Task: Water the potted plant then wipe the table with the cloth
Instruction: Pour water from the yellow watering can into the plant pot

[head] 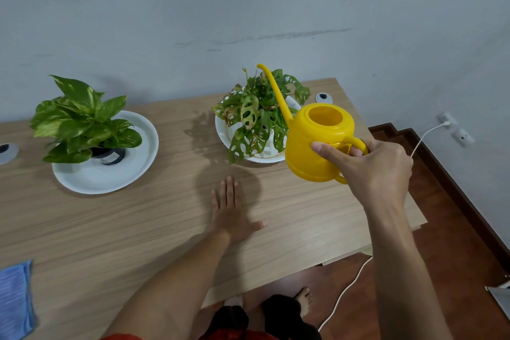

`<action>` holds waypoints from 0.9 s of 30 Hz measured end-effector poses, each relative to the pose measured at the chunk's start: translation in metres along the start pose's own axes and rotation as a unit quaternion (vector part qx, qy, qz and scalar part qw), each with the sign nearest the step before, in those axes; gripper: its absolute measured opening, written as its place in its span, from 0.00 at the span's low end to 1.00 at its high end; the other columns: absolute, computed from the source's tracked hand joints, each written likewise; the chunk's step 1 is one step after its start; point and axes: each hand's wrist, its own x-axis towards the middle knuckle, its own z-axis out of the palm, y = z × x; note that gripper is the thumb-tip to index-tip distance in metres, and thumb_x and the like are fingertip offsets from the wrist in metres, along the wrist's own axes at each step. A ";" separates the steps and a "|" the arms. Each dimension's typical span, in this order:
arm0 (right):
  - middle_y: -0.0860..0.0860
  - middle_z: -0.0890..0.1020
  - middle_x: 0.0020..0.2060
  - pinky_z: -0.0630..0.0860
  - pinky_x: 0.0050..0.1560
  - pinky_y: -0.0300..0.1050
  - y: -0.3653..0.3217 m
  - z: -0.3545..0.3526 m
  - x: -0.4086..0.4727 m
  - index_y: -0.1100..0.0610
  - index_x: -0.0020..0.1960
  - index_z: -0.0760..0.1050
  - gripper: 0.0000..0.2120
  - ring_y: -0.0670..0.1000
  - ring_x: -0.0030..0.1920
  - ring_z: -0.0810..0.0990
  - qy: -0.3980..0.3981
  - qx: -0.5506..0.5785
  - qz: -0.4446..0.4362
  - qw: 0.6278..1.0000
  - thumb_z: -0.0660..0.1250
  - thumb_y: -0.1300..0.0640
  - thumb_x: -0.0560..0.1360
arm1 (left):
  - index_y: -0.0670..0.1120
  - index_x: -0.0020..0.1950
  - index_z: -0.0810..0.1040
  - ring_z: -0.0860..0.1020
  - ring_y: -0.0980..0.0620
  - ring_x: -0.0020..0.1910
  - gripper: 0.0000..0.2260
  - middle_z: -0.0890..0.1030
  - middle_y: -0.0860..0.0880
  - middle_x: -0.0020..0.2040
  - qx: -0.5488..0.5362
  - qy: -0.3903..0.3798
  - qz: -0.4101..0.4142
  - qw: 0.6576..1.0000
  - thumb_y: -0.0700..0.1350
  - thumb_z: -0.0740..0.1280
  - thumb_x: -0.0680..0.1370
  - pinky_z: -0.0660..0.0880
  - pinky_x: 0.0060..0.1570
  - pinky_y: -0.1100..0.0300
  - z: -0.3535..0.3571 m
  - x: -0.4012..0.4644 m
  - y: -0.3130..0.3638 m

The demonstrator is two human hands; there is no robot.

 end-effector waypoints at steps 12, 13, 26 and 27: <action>0.43 0.75 0.25 0.76 0.32 0.46 -0.001 -0.001 -0.009 0.53 0.30 0.74 0.29 0.42 0.28 0.75 -0.007 0.002 -0.008 1.000 0.69 0.26 0.53 | 0.43 0.73 0.23 0.21 0.45 0.73 0.62 0.22 0.43 0.75 -0.006 0.000 0.000 1.000 0.83 0.55 0.64 0.21 0.70 0.43 0.002 0.000 0.000; 0.43 0.75 0.24 0.75 0.31 0.45 -0.001 -0.002 -0.009 0.53 0.29 0.72 0.30 0.43 0.27 0.74 -0.008 0.001 -0.010 1.000 0.69 0.26 0.53 | 0.43 0.73 0.23 0.20 0.46 0.73 0.62 0.21 0.44 0.74 -0.007 0.001 0.000 1.000 0.83 0.55 0.64 0.21 0.69 0.43 0.002 0.000 0.000; 0.46 0.76 0.24 0.80 0.32 0.52 -0.003 -0.002 -0.019 0.57 0.33 0.78 0.34 0.47 0.28 0.77 -0.016 -0.004 -0.015 1.000 0.69 0.25 0.53 | 0.42 0.76 0.26 0.22 0.45 0.74 0.62 0.22 0.43 0.76 -0.012 0.000 0.008 1.000 0.81 0.56 0.66 0.26 0.73 0.40 0.001 -0.002 -0.001; 0.45 0.76 0.24 0.80 0.32 0.52 -0.003 -0.002 -0.020 0.57 0.33 0.79 0.34 0.47 0.28 0.77 -0.016 -0.003 -0.014 1.000 0.69 0.25 0.53 | 0.42 0.76 0.26 0.22 0.45 0.74 0.62 0.22 0.43 0.76 -0.012 -0.001 0.008 1.000 0.81 0.57 0.66 0.26 0.74 0.40 0.001 -0.002 0.000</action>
